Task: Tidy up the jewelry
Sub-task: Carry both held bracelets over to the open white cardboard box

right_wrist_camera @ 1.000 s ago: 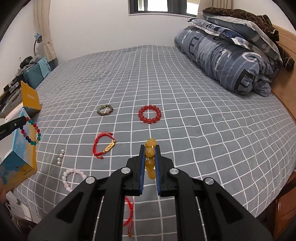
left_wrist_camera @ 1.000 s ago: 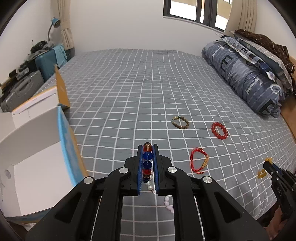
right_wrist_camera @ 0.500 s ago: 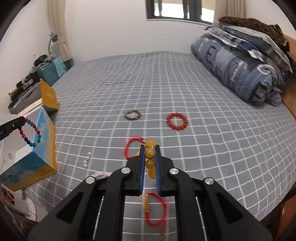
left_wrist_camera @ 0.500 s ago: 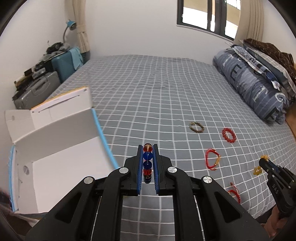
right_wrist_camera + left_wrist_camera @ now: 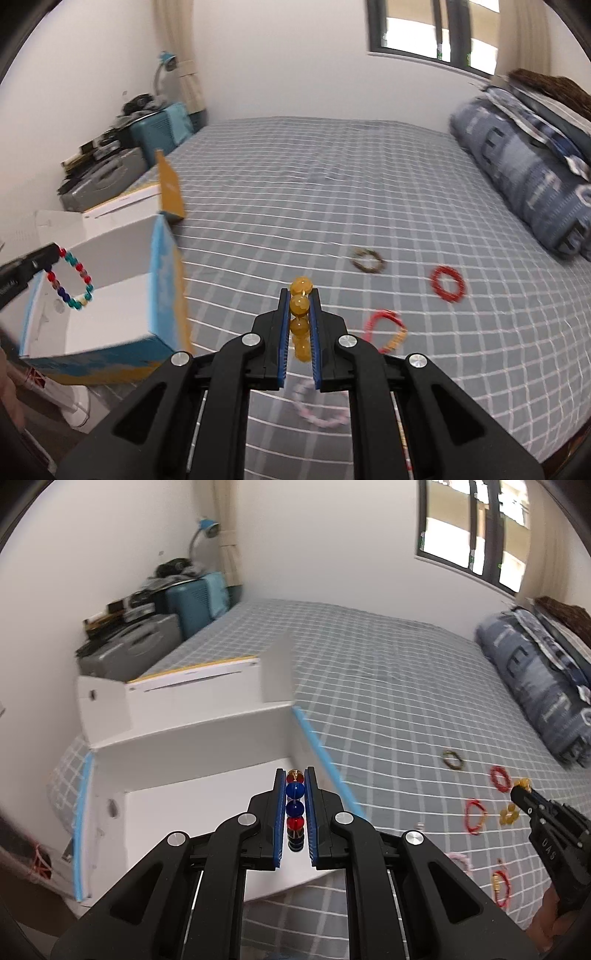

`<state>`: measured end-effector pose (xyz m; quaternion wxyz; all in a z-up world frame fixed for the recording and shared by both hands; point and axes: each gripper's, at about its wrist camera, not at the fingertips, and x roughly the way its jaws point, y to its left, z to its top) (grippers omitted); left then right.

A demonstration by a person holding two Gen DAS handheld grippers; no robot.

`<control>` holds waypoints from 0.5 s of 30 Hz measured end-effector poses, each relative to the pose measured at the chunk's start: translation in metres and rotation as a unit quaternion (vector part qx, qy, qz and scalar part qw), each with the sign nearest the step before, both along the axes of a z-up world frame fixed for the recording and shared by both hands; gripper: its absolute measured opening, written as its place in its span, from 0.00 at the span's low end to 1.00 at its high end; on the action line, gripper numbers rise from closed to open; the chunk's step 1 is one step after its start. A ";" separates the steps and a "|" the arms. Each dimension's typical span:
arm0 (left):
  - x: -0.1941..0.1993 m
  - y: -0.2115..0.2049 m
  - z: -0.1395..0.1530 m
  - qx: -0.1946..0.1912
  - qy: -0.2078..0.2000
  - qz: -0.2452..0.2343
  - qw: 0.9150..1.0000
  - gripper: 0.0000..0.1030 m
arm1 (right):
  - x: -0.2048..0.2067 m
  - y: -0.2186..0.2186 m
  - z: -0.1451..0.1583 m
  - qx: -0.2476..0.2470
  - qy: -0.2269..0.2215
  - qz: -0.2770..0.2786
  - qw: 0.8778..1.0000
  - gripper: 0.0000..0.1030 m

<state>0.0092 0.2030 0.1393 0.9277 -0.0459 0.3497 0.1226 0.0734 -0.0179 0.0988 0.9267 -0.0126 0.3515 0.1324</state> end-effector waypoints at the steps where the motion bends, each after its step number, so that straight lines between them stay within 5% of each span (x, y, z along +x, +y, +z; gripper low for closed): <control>1: -0.002 0.009 0.000 0.001 0.000 0.010 1.000 0.09 | 0.001 0.011 0.003 -0.002 -0.003 0.008 1.000 0.09; 15: -0.026 0.106 -0.020 -0.012 0.020 0.090 0.996 0.09 | 0.000 0.171 0.002 -0.023 0.002 0.145 0.989 0.09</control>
